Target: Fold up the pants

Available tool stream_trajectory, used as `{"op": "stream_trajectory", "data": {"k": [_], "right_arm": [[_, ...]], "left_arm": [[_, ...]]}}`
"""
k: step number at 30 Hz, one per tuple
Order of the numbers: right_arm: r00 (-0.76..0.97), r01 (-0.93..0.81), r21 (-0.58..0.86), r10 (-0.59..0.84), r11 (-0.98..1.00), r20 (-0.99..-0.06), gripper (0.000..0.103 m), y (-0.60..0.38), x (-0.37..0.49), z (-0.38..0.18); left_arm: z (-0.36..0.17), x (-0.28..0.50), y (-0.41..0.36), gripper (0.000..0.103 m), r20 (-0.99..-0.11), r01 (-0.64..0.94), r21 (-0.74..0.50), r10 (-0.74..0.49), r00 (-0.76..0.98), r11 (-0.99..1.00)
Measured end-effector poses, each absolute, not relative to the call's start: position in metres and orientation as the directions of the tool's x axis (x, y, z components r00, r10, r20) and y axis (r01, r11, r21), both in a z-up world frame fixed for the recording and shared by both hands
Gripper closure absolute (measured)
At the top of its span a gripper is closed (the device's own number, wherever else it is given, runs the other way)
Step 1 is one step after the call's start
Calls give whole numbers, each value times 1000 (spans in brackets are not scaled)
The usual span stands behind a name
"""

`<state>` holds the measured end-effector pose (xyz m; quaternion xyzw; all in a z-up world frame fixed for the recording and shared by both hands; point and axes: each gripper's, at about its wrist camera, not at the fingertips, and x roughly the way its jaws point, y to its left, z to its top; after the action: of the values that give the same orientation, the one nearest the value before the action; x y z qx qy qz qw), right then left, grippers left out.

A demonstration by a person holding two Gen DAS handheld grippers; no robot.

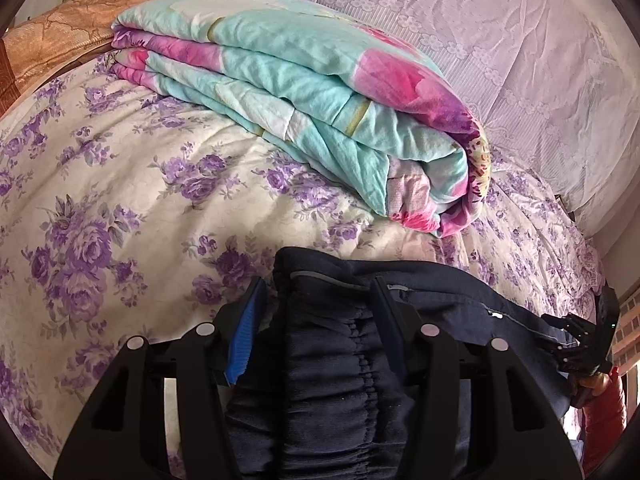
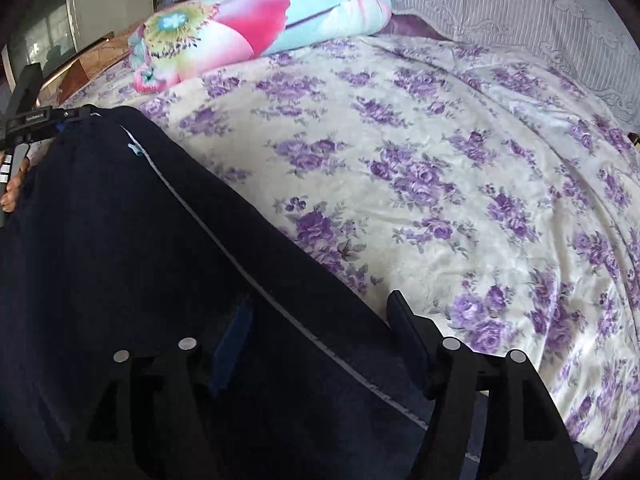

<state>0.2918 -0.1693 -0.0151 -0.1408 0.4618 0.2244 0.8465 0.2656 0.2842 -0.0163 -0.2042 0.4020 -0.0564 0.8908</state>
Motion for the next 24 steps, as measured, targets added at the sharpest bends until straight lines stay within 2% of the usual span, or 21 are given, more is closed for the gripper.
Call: {"op": "stream_trajectory", "data": {"k": [2, 3, 4, 6, 8, 9, 10, 16, 24], "right_arm": [[483, -484, 21, 287, 875, -827, 43, -174, 289, -14], [490, -489, 17, 291, 872, -821, 65, -172, 283, -12], [514, -486, -27, 260, 874, -817, 80, -167, 274, -8], [559, -473, -101, 209, 875, -802, 94, -159, 255, 2], [605, -455, -132, 197, 881, -771, 95, -158, 236, 18], [624, -443, -129, 202, 887, -755, 96, -159, 226, 28], [643, -431, -126, 206, 893, -738, 96, -160, 214, 39], [733, -421, -198, 203, 885, -650, 96, -146, 123, 80], [765, -434, -188, 250, 881, -594, 96, -129, -2, 79]], "left_arm": [[-16, 266, 285, 51, -693, -63, -411, -266, 670, 910], [-16, 265, 284, 51, -693, -62, -409, -265, 670, 910], [-16, 265, 284, 51, -691, -60, -406, -263, 674, 912], [-11, 262, 283, 53, -674, -48, -404, -262, 691, 914], [-4, 257, 284, 63, -646, -34, -403, -258, 719, 914], [0, 255, 285, 73, -633, -29, -408, -260, 730, 913], [3, 252, 288, 76, -616, -22, -422, -269, 740, 906], [22, 229, 296, 79, -520, 36, -497, -331, 788, 867], [38, 172, 300, 79, -384, 102, -608, -404, 830, 787]]}}
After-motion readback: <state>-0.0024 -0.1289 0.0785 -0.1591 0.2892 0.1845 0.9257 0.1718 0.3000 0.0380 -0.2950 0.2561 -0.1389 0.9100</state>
